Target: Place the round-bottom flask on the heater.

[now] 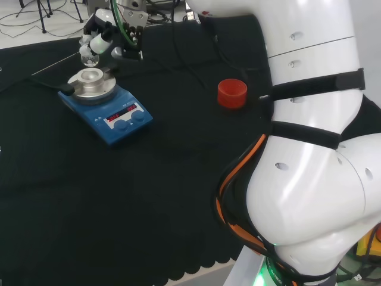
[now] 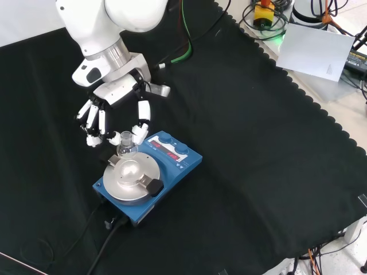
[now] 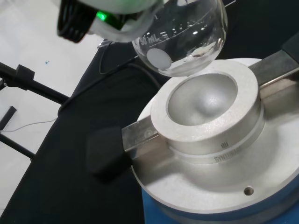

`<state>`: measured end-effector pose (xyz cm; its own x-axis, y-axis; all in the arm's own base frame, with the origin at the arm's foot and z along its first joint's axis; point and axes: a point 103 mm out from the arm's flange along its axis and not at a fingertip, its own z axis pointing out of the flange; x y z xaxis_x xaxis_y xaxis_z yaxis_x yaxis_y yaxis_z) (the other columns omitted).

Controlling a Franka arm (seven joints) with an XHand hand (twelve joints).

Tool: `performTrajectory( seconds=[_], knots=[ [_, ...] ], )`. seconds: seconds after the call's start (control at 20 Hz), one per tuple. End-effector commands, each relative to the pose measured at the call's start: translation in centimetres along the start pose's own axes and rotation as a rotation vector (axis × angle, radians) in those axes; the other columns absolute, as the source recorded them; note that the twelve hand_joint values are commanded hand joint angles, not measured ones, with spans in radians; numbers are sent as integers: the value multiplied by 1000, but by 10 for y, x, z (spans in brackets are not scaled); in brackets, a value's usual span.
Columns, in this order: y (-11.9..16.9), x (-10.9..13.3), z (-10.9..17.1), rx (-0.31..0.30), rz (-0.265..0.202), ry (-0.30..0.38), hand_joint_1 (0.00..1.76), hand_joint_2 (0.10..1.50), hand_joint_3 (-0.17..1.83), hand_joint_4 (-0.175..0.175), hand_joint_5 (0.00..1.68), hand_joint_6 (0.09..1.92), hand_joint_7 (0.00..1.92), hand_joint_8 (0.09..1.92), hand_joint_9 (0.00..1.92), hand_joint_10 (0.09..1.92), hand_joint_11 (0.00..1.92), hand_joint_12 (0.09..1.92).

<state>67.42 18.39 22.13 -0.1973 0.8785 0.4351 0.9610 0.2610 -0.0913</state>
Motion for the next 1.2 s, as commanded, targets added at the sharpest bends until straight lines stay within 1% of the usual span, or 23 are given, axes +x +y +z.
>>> performTrajectory(
  seconds=[0.05,0.25,0.85,1.2],
  knots=[
    [1,-2,3,6,2,3,1078,651,874,157,1077,1115,590,584,725,560,271,1313],
    [5,-5,9,14,1,4,1078,651,873,158,1078,1114,590,584,726,560,272,1312],
    [9,-4,16,18,2,5,1078,651,872,161,1079,1111,592,583,727,558,274,1311],
    [11,-4,22,31,7,0,1078,651,871,162,1079,1110,593,583,727,557,276,1311]
  ],
)
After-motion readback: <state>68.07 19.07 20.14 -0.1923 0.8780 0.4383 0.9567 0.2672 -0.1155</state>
